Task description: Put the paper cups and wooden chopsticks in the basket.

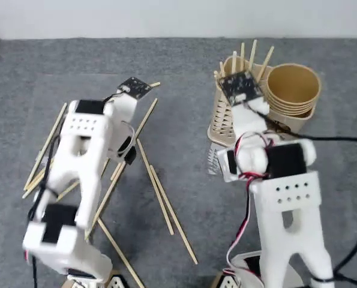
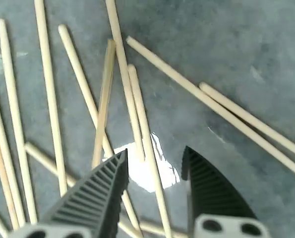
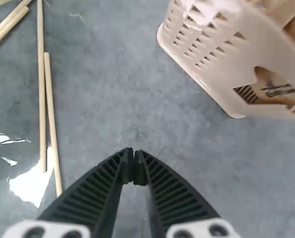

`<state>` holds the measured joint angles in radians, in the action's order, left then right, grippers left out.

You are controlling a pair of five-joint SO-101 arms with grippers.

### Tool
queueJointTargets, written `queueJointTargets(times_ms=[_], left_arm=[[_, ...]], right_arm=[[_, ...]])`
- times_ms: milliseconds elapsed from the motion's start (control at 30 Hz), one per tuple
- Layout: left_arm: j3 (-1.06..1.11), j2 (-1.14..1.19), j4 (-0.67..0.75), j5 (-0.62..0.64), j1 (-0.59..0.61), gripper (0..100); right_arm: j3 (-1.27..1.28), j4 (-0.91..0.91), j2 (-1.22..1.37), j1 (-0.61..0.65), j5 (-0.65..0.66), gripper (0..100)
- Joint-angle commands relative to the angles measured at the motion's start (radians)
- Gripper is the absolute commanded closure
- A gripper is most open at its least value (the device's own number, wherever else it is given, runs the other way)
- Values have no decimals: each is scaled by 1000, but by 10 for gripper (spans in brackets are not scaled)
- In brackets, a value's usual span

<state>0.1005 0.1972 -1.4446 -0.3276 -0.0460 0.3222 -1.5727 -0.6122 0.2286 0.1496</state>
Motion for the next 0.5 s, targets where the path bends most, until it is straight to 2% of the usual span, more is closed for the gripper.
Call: queueJointTargets(times_ms=[0, 200, 467], left_arm=[[-163, 126, -11, -12, 5, 826], [-286, 302, -11, -14, 12, 827], [-401, 465, -11, -12, 14, 827]], right_arm=[[163, 151, -96, 7, -69, 990], [374, 311, -165, 5, -89, 990], [416, 331, -176, 5, -92, 990]])
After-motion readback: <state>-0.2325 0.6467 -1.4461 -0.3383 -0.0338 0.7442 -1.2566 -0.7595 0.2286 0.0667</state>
